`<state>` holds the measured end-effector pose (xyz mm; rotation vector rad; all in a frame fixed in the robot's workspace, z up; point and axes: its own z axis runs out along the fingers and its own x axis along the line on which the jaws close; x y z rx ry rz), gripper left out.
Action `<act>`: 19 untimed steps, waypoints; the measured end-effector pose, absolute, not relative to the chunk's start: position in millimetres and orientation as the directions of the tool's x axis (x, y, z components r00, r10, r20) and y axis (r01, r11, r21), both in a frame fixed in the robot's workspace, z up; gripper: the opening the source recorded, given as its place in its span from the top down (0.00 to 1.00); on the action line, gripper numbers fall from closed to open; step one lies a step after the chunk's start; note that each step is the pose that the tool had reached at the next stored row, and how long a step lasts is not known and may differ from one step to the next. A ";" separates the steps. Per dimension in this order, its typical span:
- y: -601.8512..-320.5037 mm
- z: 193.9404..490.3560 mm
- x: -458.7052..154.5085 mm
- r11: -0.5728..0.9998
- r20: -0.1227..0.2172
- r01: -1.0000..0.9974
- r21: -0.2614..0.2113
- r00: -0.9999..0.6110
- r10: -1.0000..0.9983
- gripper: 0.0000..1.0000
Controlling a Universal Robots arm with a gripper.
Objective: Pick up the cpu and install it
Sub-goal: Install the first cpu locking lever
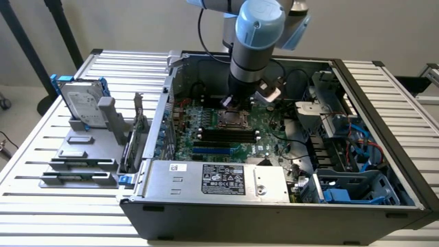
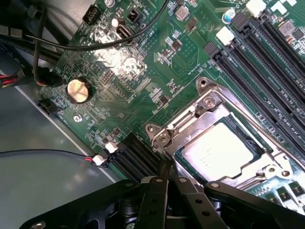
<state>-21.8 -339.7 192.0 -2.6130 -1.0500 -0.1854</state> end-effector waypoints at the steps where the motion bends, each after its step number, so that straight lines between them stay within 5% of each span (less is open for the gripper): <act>1: -340.1 191.9 -21.4 -0.679 0.236 0.692 -0.245 0.722 0.651 0.89; 19: -349.2 191.8 -16.9 -0.664 0.266 0.690 -0.288 0.724 0.637 0.89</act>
